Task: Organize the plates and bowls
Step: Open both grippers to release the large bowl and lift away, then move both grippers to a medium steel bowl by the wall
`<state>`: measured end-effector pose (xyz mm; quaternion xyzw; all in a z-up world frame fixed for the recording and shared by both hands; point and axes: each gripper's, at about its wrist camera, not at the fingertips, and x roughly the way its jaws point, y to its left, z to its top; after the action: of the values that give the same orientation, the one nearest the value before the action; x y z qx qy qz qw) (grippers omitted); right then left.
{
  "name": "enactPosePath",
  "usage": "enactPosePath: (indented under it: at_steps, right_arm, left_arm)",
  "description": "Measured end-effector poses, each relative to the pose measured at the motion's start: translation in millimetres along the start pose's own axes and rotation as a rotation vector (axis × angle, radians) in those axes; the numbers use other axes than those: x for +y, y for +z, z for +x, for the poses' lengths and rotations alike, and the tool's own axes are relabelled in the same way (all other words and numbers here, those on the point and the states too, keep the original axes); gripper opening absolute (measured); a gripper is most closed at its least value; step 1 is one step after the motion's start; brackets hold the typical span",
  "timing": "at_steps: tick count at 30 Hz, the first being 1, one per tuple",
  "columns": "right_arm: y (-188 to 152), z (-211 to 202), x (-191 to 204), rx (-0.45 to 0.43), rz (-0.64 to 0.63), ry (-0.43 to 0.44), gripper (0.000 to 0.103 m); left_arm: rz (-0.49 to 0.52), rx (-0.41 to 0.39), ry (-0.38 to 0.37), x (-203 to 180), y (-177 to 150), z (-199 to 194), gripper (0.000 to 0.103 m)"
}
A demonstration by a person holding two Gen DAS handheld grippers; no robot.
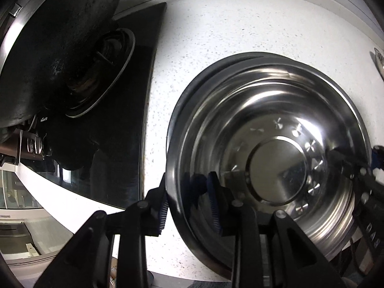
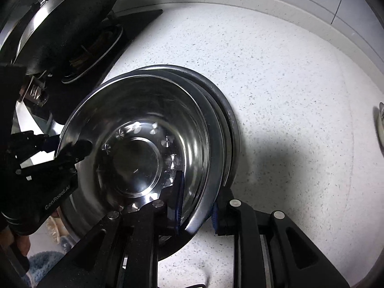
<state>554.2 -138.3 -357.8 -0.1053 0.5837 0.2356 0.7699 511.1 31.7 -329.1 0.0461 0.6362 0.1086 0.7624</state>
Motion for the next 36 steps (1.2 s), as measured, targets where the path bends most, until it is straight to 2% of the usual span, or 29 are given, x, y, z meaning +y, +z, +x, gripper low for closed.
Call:
enactPosePath:
  at_steps: [4,5,6,8,14,17,19,22,24,26,29,33,36]
  right_arm:
    - [-3.2,-2.8,0.9,-0.017,0.006,0.000,0.024]
    - [-4.0,-4.5,-0.6,-0.021,0.014,0.005,0.028]
    - [-4.7,-6.7,-2.2,-0.026,0.020,0.001,0.041]
    - [-7.2,-15.6,-11.0,-0.043,0.035,-0.019,0.056]
    - [-13.8,-46.1,-56.1,-0.086,0.111,-0.059,0.060]
    - [-19.0,-62.1,-83.3,-0.108,0.149,-0.080,0.062]
    - [-22.4,-72.5,-103.0,-0.126,0.182,-0.089,0.062]
    - [-28.5,-84.9,-128.0,-0.150,0.223,-0.103,0.062]
    - [-30.5,-95.6,-151.8,-0.173,0.258,-0.125,0.062]
    - [-32.5,-106.5,-178.1,-0.193,0.286,-0.163,0.063]
    - [-32.6,-118.4,-225.7,-0.210,0.339,-0.231,0.071]
    - [-29.2,-129.3,-284.8,-0.222,0.394,-0.317,0.071]
    - [-30.6,-131.6,-329.6,-0.238,0.447,-0.342,0.072]
  left_arm:
    - [-0.016,0.009,0.007,-4.8,2.0,-2.7,0.029]
    - [-0.020,0.001,0.010,-5.4,2.0,-5.2,0.029]
    - [-0.025,-0.009,0.013,-5.0,2.7,-8.4,0.030]
    - [-0.033,-0.040,0.024,-6.3,4.6,-19.1,0.029]
    - [-0.056,-0.085,0.042,-12.8,18.6,-39.1,0.029]
    - [-0.088,-0.068,0.061,-12.6,24.2,-39.8,0.029]
    - [-0.129,-0.071,0.060,-8.3,26.2,-43.9,0.029]
    - [-0.150,-0.126,0.025,-13.6,34.8,-63.6,0.029]
    - [-0.098,-0.174,-0.019,-36.1,51.0,-80.9,0.029]
    - [0.000,-0.227,-0.053,-78.9,71.7,-96.6,0.029]
    - [0.134,-0.277,-0.122,-144.7,94.9,-112.3,0.029]
    - [0.330,-0.361,-0.149,-245.5,121.1,-127.0,0.029]
    - [0.408,-0.379,-0.157,-295.7,135.7,-124.3,0.029]
